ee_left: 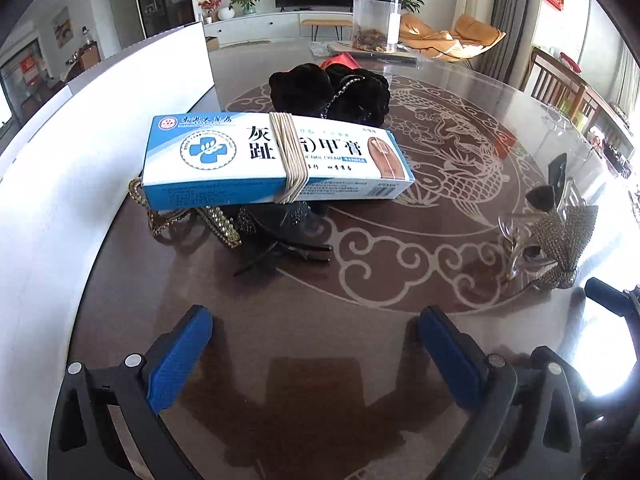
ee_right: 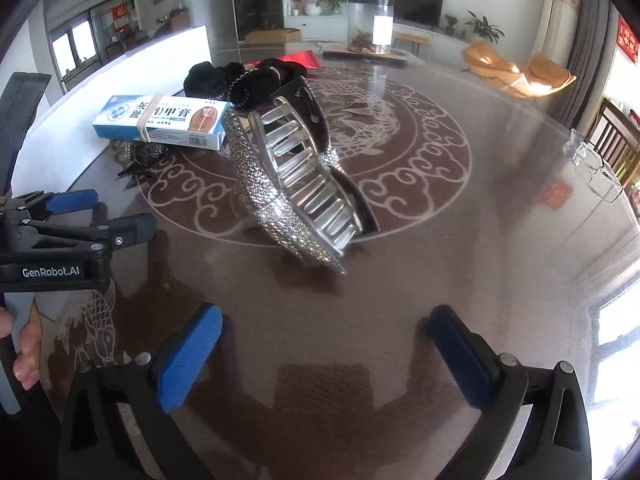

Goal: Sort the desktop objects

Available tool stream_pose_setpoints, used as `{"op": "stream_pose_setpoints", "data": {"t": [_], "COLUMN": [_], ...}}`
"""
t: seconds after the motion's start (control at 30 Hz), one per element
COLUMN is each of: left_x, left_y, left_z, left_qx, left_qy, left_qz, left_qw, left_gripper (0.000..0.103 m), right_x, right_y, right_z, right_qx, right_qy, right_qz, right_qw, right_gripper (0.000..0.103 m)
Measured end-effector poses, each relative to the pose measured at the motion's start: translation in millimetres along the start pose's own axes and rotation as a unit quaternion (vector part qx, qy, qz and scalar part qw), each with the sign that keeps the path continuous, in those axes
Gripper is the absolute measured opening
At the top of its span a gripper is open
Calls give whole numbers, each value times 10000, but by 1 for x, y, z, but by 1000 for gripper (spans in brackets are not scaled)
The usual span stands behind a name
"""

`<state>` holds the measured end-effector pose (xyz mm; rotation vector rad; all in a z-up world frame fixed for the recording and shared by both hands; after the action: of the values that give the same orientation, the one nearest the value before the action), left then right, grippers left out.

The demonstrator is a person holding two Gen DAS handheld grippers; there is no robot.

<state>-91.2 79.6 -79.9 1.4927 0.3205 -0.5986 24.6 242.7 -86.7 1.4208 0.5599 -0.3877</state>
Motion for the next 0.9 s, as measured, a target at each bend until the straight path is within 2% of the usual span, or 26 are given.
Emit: {"op": "stream_pose_setpoints", "data": {"t": [0.13,0.23,0.9], "left_x": [-31,-43,-46], "left_y": [-20,-28,-31], "left_z": [2,8,7], "left_qx": [-49,-105,-103], "left_qy": [80,194,198], "left_qz": [-127,-164,-172], "left_qw": [9999,9996,9996], "left_gripper": [103,103,103], "right_x": [-11,-13,-12], "right_y": [-10,-11,-10], "right_z": [3,2,4], "right_qx": [-1,-5,-1], "right_qy": [-8,-13,-5], "right_qz": [-15,-11,-10], "right_qw": [10000,10000,10000], "right_gripper": [103,103,103]}}
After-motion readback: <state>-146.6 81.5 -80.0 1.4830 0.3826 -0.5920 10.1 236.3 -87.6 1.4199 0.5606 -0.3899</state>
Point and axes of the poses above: each gripper's, at about its wrist camera, not at the fingertips, and y roughly against the way its jaws point, z to its left, x to its underside, the point moved 4 cm from there along -y, roughly the way its jaws point, and after that the axes turned 5 degrees about -x, right-handed, at the moved point
